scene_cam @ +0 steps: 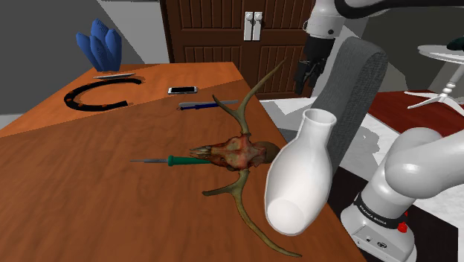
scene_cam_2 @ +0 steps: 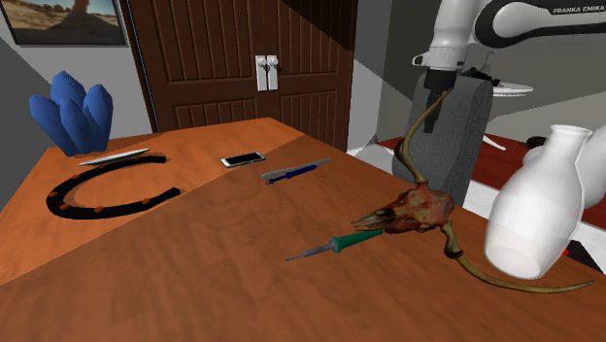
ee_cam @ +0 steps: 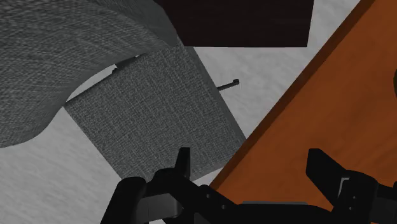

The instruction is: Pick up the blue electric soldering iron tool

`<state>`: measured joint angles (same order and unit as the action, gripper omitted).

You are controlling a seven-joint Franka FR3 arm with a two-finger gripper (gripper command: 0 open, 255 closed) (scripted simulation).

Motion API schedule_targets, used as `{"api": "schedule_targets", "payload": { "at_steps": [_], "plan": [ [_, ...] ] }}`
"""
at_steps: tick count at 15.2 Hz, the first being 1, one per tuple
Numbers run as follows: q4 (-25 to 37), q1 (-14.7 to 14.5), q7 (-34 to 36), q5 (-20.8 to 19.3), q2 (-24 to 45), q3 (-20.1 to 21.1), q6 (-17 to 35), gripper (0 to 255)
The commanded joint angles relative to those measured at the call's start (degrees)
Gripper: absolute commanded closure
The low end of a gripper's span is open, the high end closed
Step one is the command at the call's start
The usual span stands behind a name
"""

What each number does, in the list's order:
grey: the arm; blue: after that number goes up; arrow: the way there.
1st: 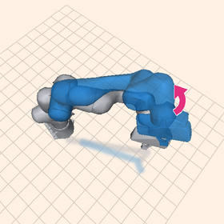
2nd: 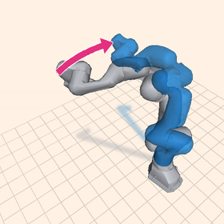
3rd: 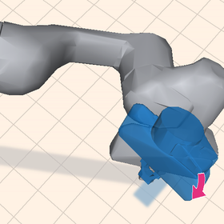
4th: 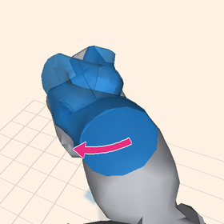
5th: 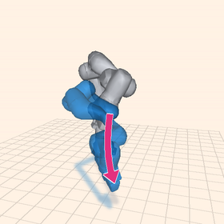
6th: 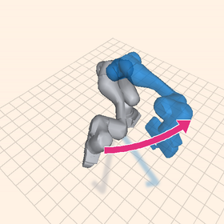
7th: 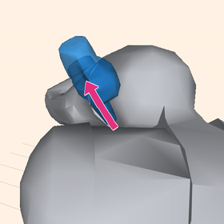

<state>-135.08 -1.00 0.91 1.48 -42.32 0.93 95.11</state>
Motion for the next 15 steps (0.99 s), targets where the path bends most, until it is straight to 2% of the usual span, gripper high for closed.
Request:
{"api": "schedule_targets", "payload": {
  "at_steps": [1,8,15],
  "plan": [
    [0.00,0.00,0.00,0.00,0.00,0.00,0.00,0],
    [7.01,-3.32,-12.88,-2.23,14.97,-2.26,8.91,0],
    [17.10,-6.30,-24.84,-2.91,29.69,-2.81,14.63,0]
  ]
}}
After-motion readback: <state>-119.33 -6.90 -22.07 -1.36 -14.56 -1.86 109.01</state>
